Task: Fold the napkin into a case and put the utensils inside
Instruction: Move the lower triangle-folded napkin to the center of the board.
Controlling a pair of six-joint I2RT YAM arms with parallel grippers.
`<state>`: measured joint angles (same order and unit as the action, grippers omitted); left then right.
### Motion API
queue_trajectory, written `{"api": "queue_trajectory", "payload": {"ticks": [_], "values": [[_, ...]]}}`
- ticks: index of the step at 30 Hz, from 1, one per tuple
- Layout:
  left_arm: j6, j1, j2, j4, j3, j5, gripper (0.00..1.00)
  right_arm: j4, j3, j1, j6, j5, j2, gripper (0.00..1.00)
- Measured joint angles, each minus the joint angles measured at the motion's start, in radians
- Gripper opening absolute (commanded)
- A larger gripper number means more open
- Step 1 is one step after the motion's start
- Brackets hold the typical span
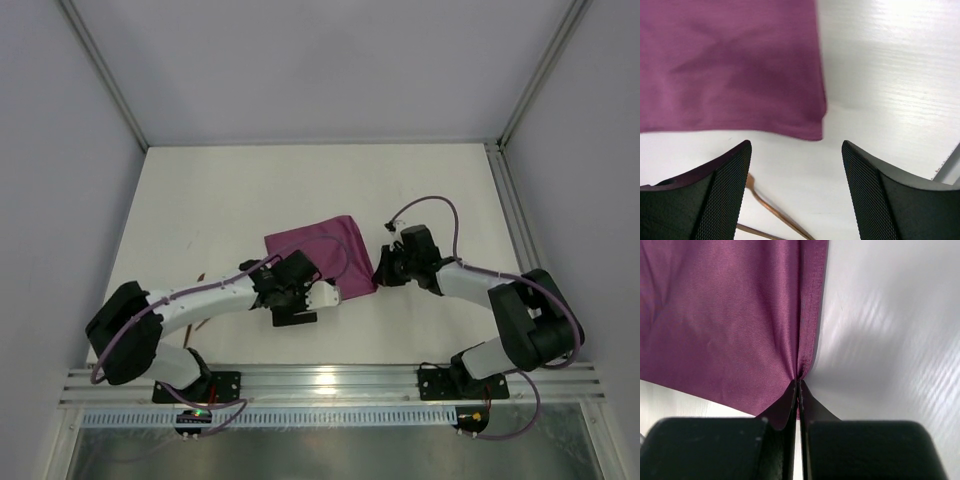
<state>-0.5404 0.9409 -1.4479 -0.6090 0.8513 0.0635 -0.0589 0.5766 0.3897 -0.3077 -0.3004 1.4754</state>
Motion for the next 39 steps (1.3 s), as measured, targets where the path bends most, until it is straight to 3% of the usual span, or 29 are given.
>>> {"api": "queue_trajectory", "payload": {"ticks": [8, 13, 17, 18, 19, 20, 23, 26, 30, 34, 37, 39], "values": [[0.028, -0.127, 0.190, -0.046, 0.105, -0.121, 0.76, 0.084, -0.152, 0.001, -0.070, 0.021, -0.221, 0.03], [0.085, -0.133, 0.129, -0.047, 0.108, -0.113, 0.76, 0.108, -0.234, 0.045, -0.143, 0.037, -0.329, 0.03], [0.190, -0.243, 0.054, -0.048, 0.174, -0.124, 0.74, 0.172, -0.292, 0.073, -0.204, 0.048, -0.459, 0.03], [0.214, -0.278, 0.042, -0.040, 0.198, -0.121, 0.74, 0.196, -0.301, 0.073, -0.221, 0.053, -0.496, 0.06], [0.240, -0.319, 0.030, -0.022, 0.227, -0.113, 0.74, 0.217, -0.307, 0.073, -0.233, 0.058, -0.524, 0.29], [0.252, -0.340, 0.024, -0.010, 0.241, -0.109, 0.75, 0.237, -0.309, 0.073, -0.253, 0.063, -0.552, 0.38], [0.302, -0.389, -0.010, 0.023, 0.288, -0.108, 0.77, 0.282, -0.301, 0.073, -0.265, 0.086, -0.600, 0.53], [0.336, -0.401, -0.069, 0.032, 0.327, -0.121, 0.75, 0.332, -0.229, 0.061, -0.250, 0.104, -0.581, 0.56], [0.359, -0.417, -0.148, 0.044, 0.339, -0.146, 0.72, 0.334, -0.034, 0.006, -0.188, 0.089, -0.422, 0.55], [0.320, -0.425, -0.126, 0.047, 0.283, -0.231, 0.72, 0.330, 0.070, -0.011, -0.117, 0.080, -0.324, 0.55], [0.225, -0.361, -0.048, -0.001, 0.220, -0.269, 0.86, 0.358, 0.076, -0.011, -0.071, 0.071, -0.327, 0.55], [0.151, -0.265, -0.004, -0.043, 0.190, -0.263, 0.86, 0.370, 0.079, -0.012, -0.042, 0.054, -0.332, 0.55]]}}
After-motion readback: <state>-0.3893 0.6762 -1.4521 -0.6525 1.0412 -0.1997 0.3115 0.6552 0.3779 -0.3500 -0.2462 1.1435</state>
